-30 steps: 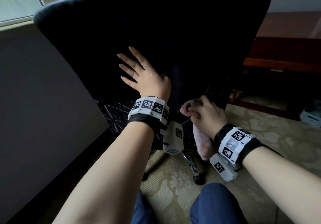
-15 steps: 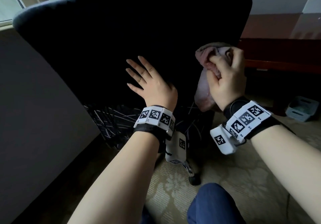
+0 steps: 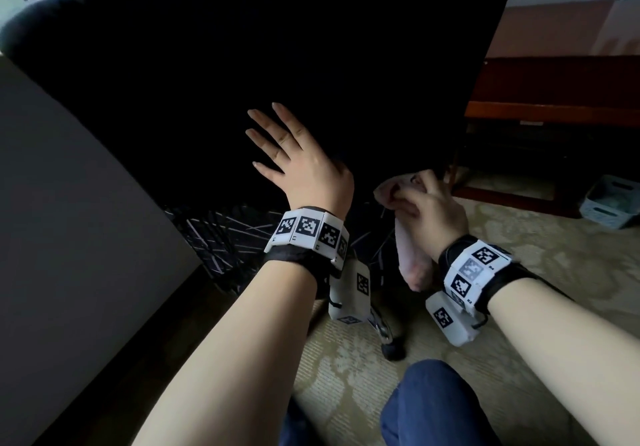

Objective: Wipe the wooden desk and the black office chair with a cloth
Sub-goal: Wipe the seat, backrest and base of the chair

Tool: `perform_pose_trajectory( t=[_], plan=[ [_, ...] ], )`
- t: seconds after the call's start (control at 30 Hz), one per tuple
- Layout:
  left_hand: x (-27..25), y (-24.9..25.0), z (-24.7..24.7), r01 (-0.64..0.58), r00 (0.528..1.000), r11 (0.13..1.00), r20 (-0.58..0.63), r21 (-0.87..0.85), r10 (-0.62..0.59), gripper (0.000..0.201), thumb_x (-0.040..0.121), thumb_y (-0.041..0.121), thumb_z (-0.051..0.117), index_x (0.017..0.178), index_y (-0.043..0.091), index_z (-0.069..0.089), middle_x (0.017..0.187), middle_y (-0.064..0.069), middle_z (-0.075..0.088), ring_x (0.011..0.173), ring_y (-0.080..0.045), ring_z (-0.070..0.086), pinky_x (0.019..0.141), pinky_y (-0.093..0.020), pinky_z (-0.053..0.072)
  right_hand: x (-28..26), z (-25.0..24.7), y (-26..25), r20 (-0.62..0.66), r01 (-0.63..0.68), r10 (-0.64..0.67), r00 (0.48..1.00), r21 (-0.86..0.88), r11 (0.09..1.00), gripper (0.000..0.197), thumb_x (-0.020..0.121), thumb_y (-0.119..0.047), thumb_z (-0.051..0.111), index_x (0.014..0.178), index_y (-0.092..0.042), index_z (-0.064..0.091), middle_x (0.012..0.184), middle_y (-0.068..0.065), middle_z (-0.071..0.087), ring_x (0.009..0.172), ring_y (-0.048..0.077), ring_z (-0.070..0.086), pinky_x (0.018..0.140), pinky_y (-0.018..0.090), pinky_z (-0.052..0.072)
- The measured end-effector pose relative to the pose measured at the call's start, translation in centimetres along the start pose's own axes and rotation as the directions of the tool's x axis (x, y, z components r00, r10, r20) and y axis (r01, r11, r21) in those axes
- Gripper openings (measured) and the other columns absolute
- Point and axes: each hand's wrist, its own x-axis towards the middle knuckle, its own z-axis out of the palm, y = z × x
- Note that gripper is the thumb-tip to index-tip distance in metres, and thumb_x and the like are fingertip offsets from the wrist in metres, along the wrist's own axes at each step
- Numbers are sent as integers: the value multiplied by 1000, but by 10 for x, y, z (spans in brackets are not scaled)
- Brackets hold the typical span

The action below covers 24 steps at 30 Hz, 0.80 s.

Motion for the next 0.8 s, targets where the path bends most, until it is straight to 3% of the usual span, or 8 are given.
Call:
perform_pose_trajectory(
  t=[0.1, 0.17, 0.27, 0.33, 0.47, 0.53, 0.6, 0.8],
  plan=[
    [-2, 4, 0, 20, 1000, 1000, 19, 15, -20, 95, 88, 26, 50, 146, 9, -23, 150, -18, -32, 139, -36, -29, 112, -62, -5, -10, 0, 10, 196, -107, 121, 973, -82, 991, 24, 88, -22, 59, 111, -25, 66, 129, 1, 41, 119, 27, 42, 84, 33, 40],
    [-4, 5, -1, 33, 999, 999, 25, 19, -33, 94, 88, 24, 49, 146, 9, -23, 150, -17, -33, 139, -36, -29, 112, -62, -5, -16, -5, 13, 220, -124, 140, 965, -84, 989, 25, 88, -22, 57, 111, -27, 66, 126, 1, 43, 118, 26, 43, 84, 32, 41],
    [-4, 5, -2, 44, 999, 999, 31, 18, -44, 96, 86, 21, 50, 146, 8, -23, 150, -17, -33, 139, -35, -29, 112, -62, -4, -17, -20, 13, 57, -50, 49, 997, 31, 998, 22, 82, -12, 64, 102, -18, 71, 121, 9, 49, 108, 32, 52, 72, 28, 40],
    [-4, 4, -3, 47, 998, 999, 29, 24, -47, 97, 84, 22, 51, 146, 8, -23, 150, -18, -33, 139, -36, -29, 113, -62, -4, -12, -33, 12, -133, 53, -40, 990, 90, 995, 21, 79, -15, 63, 98, -12, 72, 118, 14, 52, 100, 37, 58, 70, 31, 48],
    [-5, 2, -4, 28, 999, 999, 15, 22, -29, 96, 83, 21, 50, 146, 8, -22, 151, -18, -31, 140, -35, -27, 112, -62, -4, 10, -59, 12, -462, 210, -136, 876, 111, 972, 22, 81, -18, 55, 103, -15, 61, 120, 11, 41, 107, 33, 50, 87, 28, 43],
    [-6, 2, -4, 29, 1000, 999, 1, 24, -29, 97, 82, 19, 50, 147, 8, -21, 152, -18, -30, 140, -36, -26, 113, -62, -3, 25, -69, 10, -558, 230, -131, 819, 110, 967, 24, 82, -10, 57, 106, -14, 58, 122, 21, 45, 112, 32, 45, 98, 19, 34],
    [-5, 1, -2, 39, 999, 999, -7, 29, -39, 99, 79, 16, 51, 147, 8, -21, 151, -18, -30, 140, -36, -26, 113, -62, -3, 40, -74, 9, -582, 226, -124, 803, 106, 968, 27, 82, -4, 59, 108, -9, 62, 122, 29, 48, 114, 35, 45, 102, 18, 30],
    [1, -1, 1, 46, 999, 999, -28, 23, -45, 99, 78, 16, 50, 147, 10, -21, 152, -18, -30, 140, -35, -26, 113, -61, -5, 42, -55, 17, -509, 183, -105, 854, 106, 977, 36, 81, -8, 55, 116, -9, 65, 125, 28, 47, 116, 31, 42, 99, 28, 36]
  ],
)
